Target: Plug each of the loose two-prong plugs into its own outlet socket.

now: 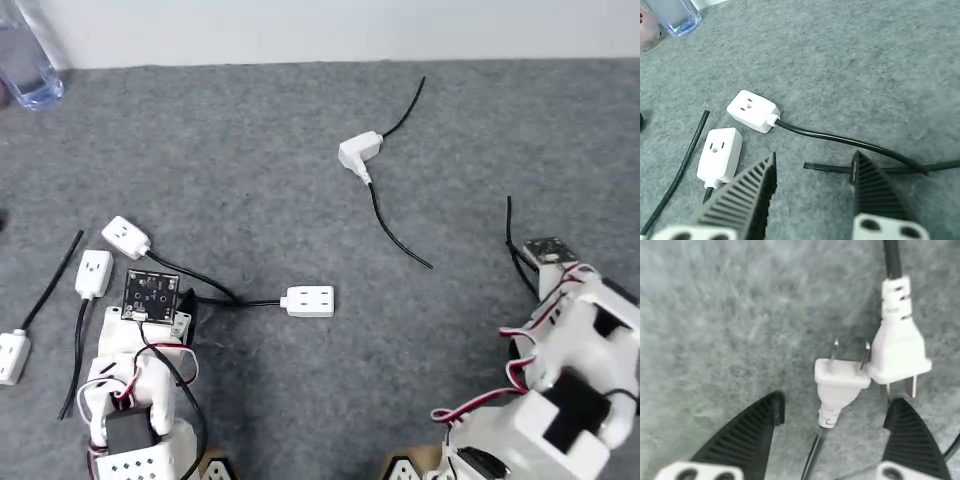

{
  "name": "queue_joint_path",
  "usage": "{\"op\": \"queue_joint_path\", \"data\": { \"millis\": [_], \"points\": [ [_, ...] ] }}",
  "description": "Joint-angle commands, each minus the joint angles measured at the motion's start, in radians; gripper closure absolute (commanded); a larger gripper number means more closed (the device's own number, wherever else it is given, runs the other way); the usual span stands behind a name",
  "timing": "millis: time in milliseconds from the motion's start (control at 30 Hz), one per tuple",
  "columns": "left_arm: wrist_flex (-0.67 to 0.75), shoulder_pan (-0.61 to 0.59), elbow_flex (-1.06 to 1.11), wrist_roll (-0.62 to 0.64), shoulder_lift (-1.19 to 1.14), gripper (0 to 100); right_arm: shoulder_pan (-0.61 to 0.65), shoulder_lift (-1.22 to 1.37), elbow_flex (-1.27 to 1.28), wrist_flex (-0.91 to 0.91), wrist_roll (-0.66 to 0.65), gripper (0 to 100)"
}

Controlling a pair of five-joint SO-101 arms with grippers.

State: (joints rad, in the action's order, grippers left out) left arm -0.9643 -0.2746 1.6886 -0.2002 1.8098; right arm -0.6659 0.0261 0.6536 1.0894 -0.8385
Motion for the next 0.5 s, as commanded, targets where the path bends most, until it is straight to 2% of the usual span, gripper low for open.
{"op": "queue_joint_path", "data": {
  "millis": [0, 333, 467],
  "points": [
    [-0.006, 0.006, -0.005, -0.009, 0.014, 77, 0.038, -0.007, -0.083, 0.097, 0.011, 70.3],
    [-0.006, 0.006, -0.005, -0.009, 0.014, 77, 0.05, -0.105, -0.083, 0.197, 0.011, 70.3],
    [-0.008, 0.002, -0.005, -0.009, 0.014, 77, 0.071, -0.11, -0.017, 0.108, 0.011, 70.3]
  ]
}}
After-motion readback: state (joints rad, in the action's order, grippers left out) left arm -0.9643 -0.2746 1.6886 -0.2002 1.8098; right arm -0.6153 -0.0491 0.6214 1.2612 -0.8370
